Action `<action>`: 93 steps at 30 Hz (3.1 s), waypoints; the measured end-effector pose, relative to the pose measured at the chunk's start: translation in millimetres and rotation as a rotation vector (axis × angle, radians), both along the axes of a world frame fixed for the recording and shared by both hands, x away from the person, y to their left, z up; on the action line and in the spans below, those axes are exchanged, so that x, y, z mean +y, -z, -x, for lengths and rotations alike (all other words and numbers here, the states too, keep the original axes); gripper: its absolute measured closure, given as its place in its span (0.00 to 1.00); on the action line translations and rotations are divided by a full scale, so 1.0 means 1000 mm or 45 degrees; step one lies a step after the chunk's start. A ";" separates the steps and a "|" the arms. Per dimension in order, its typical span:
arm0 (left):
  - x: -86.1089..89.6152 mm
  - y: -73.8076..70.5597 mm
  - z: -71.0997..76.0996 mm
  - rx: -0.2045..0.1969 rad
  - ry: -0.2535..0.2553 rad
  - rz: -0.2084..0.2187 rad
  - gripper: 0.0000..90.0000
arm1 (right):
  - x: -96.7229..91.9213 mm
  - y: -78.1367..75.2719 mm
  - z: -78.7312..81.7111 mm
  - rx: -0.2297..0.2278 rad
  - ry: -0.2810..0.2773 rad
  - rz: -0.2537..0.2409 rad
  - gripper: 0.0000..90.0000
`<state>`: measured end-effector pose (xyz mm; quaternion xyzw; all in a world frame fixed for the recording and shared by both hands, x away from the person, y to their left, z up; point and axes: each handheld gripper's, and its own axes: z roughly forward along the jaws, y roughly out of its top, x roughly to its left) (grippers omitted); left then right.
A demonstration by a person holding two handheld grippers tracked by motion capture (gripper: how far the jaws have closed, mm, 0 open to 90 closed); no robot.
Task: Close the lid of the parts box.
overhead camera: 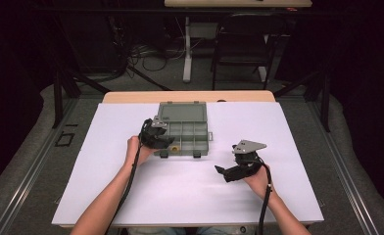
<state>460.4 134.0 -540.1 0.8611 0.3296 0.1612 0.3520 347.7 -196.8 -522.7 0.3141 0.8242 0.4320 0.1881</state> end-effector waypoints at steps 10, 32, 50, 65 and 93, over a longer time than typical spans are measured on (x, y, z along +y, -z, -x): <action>-0.002 0.001 0.001 -0.010 -0.023 0.000 0.57 | -0.003 -0.005 -0.003 -0.011 0.010 -0.004 0.00; -0.004 0.002 0.002 -0.022 -0.045 0.003 0.61 | -0.003 -0.018 -0.036 -0.004 0.043 0.009 0.00; -0.004 0.002 0.002 -0.025 -0.043 -0.003 0.62 | 0.007 -0.024 -0.081 0.027 0.045 0.052 0.00; -0.004 0.002 0.002 -0.027 -0.043 -0.004 0.62 | 0.012 -0.028 -0.108 0.036 0.075 0.066 0.00; -0.004 0.002 0.002 -0.027 -0.042 -0.004 0.62 | 0.022 -0.027 -0.147 0.074 0.118 0.084 0.00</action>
